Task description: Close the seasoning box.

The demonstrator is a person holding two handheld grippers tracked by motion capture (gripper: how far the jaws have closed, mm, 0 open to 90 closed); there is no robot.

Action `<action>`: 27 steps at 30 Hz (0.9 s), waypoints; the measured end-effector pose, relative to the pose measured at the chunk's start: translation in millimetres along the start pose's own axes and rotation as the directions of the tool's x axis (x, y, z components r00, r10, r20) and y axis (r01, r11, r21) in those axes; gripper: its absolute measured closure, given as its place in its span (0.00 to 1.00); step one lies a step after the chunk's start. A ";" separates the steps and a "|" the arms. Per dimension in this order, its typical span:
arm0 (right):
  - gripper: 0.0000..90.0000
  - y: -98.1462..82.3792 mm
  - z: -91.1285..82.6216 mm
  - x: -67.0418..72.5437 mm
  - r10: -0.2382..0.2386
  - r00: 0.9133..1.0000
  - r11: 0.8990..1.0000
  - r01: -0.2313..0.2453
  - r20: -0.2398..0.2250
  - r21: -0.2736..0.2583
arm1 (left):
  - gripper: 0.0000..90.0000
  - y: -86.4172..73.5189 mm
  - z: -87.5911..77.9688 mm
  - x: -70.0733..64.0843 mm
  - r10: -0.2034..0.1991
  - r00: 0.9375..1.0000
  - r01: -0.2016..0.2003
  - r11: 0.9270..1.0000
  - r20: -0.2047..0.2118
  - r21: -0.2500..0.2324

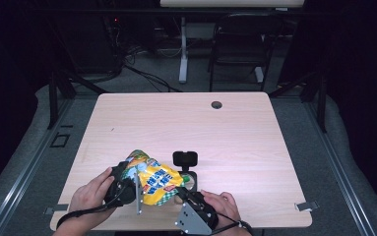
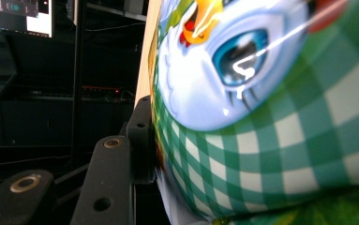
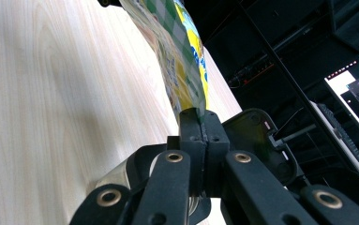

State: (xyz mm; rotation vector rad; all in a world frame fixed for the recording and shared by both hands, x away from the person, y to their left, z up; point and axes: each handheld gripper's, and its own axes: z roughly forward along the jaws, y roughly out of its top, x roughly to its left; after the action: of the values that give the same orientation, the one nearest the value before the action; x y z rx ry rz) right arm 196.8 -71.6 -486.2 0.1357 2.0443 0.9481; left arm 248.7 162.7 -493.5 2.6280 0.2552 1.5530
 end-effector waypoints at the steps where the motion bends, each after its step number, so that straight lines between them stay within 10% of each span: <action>1: 1.00 -0.2 0.1 0.4 0.001 1.000 1.000 -0.001 0.002 0.000 | 0.64 0.0 -0.1 0.0 0.000 1.000 0.000 1.000 0.001 0.000; 27: 1.00 -5.4 1.2 6.0 0.006 1.000 1.000 -0.006 0.002 0.004 | 0.64 2.1 -0.5 -1.3 0.043 0.999 -0.043 0.999 0.011 0.021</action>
State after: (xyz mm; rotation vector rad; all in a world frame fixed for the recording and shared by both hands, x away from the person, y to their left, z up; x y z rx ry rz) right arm 195.1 -72.3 -494.2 0.1443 2.0453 0.9473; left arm 247.9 160.4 -494.1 2.6746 0.2166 1.5569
